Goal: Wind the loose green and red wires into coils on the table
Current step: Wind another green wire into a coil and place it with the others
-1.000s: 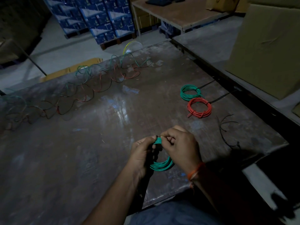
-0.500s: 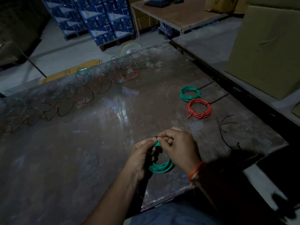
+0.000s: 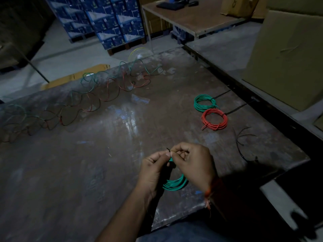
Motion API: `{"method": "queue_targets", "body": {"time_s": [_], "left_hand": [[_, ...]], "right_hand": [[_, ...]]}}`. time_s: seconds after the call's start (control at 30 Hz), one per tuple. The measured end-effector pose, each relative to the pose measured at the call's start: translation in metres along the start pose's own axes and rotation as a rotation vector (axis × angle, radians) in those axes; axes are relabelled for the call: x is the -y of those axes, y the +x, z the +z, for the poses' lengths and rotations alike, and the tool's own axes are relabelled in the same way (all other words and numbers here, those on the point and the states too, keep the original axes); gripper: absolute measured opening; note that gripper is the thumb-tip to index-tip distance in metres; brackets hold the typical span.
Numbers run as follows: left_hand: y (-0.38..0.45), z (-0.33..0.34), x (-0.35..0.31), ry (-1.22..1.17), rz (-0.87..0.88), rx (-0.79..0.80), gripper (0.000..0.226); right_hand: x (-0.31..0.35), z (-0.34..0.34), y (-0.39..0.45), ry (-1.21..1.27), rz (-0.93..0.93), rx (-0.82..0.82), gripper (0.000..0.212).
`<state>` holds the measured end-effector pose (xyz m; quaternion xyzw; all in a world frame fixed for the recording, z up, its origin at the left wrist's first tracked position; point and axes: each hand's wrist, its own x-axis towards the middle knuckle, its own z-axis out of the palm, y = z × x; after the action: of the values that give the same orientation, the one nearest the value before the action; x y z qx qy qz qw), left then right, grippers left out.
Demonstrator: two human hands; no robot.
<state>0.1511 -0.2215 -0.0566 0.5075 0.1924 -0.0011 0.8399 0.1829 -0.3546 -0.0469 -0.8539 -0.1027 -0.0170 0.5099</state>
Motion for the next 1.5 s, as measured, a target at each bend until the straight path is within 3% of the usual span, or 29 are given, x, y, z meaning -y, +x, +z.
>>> {"method": "queue_targets", "body": {"time_s": [0.17,0.33,0.47,0.6,0.73,0.87,1.03,1.27,1.5], "left_hand": [[0.001,-0.002,0.002,0.033,0.008,-0.006,0.027],[0.000,-0.004,0.004,0.057,0.016,0.036,0.017],[-0.001,-0.004,0.004,0.057,0.037,0.071,0.020],[0.001,-0.006,0.006,0.081,0.056,0.087,0.024],[0.001,-0.009,0.009,0.150,0.077,0.081,0.026],[0.001,-0.008,0.008,0.202,0.047,0.048,0.033],[0.000,-0.007,0.007,0.267,0.042,0.046,0.038],[-0.008,-0.004,0.006,0.312,0.095,0.106,0.043],[-0.014,0.003,0.006,0.440,0.181,0.130,0.034]], "right_hand": [[-0.003,-0.007,0.017,0.009,0.028,-0.110,0.019],[-0.009,-0.011,0.040,0.113,0.259,0.107,0.033],[-0.008,-0.005,0.046,0.198,0.336,0.232,0.044],[-0.010,-0.002,0.047,0.335,0.365,0.312,0.038],[-0.008,-0.002,0.046,0.380,0.353,0.306,0.025],[-0.006,0.000,0.049,0.274,0.310,0.159,0.041],[-0.002,-0.004,0.050,0.162,0.204,0.031,0.039],[0.002,-0.005,0.043,0.110,0.098,0.035,0.011],[0.010,-0.006,0.038,0.062,-0.016,0.035,0.012]]}}
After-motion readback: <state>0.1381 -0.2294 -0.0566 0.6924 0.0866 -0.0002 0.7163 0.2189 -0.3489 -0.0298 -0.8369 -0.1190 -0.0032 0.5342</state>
